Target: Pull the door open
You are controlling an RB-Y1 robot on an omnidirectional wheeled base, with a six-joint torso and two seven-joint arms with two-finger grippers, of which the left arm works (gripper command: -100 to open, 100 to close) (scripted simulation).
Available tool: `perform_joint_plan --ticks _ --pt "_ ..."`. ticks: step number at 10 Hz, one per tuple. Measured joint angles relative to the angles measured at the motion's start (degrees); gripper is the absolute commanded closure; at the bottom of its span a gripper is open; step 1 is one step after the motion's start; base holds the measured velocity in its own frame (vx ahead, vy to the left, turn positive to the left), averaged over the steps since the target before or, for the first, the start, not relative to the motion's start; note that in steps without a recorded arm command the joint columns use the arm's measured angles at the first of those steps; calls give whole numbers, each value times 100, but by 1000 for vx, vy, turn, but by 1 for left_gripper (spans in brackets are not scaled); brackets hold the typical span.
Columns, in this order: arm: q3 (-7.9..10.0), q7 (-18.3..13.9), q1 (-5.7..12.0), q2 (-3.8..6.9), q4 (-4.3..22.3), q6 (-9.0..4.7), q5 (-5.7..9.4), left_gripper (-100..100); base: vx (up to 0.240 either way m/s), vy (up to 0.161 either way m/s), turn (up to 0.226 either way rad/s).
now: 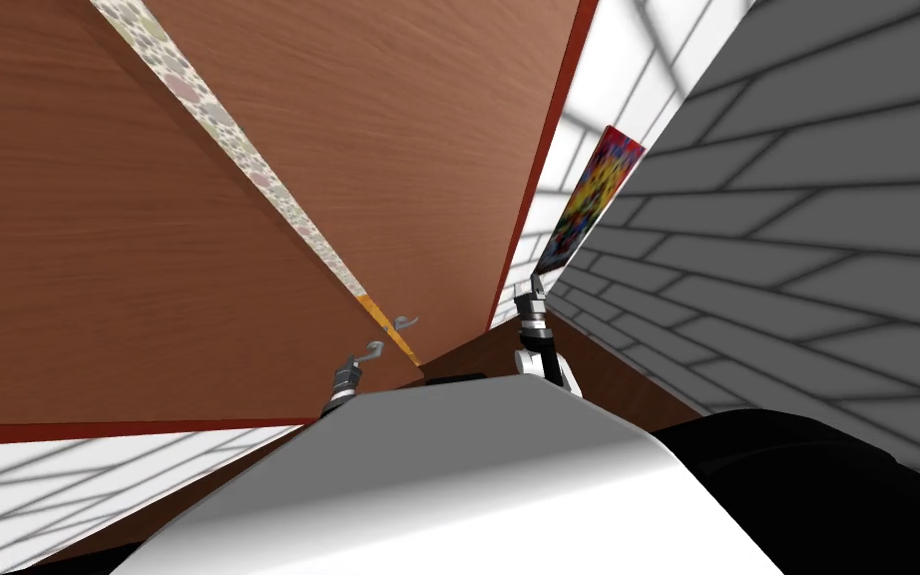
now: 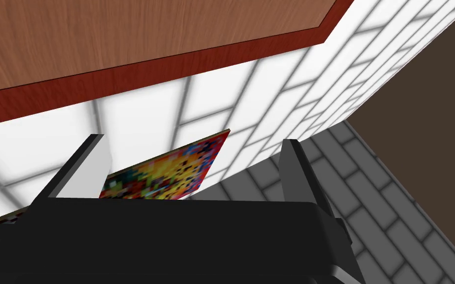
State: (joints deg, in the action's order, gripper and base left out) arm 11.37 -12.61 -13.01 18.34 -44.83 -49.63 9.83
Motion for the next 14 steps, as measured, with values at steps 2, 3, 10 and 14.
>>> perform_joint_plan --ticks 2,3,10,14 --pt "-78 -87 -90 88 -19 -60 -45 100 -202 -7 -146" --pt "-152 -161 -77 145 -1 -124 -83 100 -162 65 -111" --pt "-493 -376 -152 172 -230 -285 -254 100 -79 36 -76" --pt "-589 -532 -323 319 -201 -537 -306 100 -178 20 -126"
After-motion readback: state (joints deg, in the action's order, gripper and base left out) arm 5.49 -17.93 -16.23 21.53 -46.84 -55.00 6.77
